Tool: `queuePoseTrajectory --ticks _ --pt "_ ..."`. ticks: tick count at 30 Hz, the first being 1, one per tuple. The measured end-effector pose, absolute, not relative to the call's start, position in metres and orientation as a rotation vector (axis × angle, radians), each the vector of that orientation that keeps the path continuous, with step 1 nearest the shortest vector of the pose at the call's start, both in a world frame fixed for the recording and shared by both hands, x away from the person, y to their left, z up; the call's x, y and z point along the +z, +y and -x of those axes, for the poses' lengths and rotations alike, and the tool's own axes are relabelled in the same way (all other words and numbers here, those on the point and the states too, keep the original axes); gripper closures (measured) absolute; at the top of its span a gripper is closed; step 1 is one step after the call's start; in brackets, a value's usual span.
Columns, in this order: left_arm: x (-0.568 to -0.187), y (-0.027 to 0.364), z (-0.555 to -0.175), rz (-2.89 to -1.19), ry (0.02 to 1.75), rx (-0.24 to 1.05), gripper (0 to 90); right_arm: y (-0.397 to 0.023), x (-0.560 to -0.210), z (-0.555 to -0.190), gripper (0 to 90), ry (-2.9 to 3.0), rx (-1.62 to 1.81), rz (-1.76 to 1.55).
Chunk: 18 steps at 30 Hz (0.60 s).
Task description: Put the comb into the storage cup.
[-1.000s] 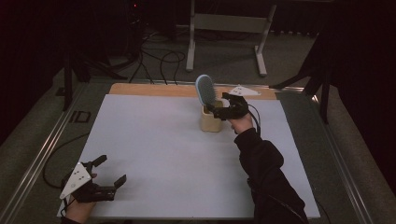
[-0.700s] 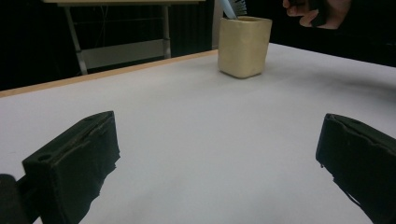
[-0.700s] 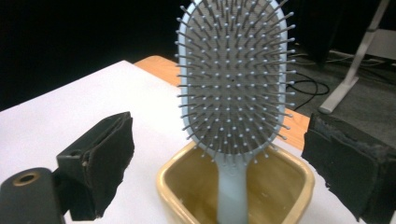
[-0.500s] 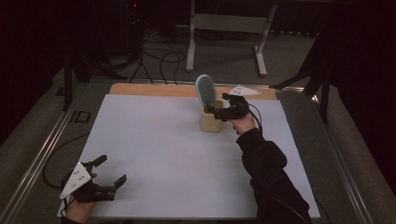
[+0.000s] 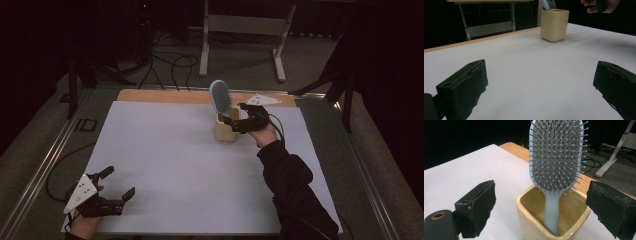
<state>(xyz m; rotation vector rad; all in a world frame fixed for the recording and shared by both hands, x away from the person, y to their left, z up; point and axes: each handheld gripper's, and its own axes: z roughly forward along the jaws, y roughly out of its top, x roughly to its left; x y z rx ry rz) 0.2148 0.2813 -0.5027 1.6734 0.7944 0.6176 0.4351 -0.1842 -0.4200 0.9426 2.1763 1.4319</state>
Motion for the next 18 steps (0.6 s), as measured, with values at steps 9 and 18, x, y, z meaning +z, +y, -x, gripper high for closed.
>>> queuePoseTrajectory --ticks 9,18 --pt "-0.503 0.281 -0.215 -1.675 0.794 0.618 0.0 -0.191 -0.422 -0.425 9.1 2.184 1.437 -0.940" --pt "-0.502 0.281 -0.215 -1.675 0.795 0.620 0.0 -0.196 -0.430 -0.412 9.1 2.209 1.426 -0.926"
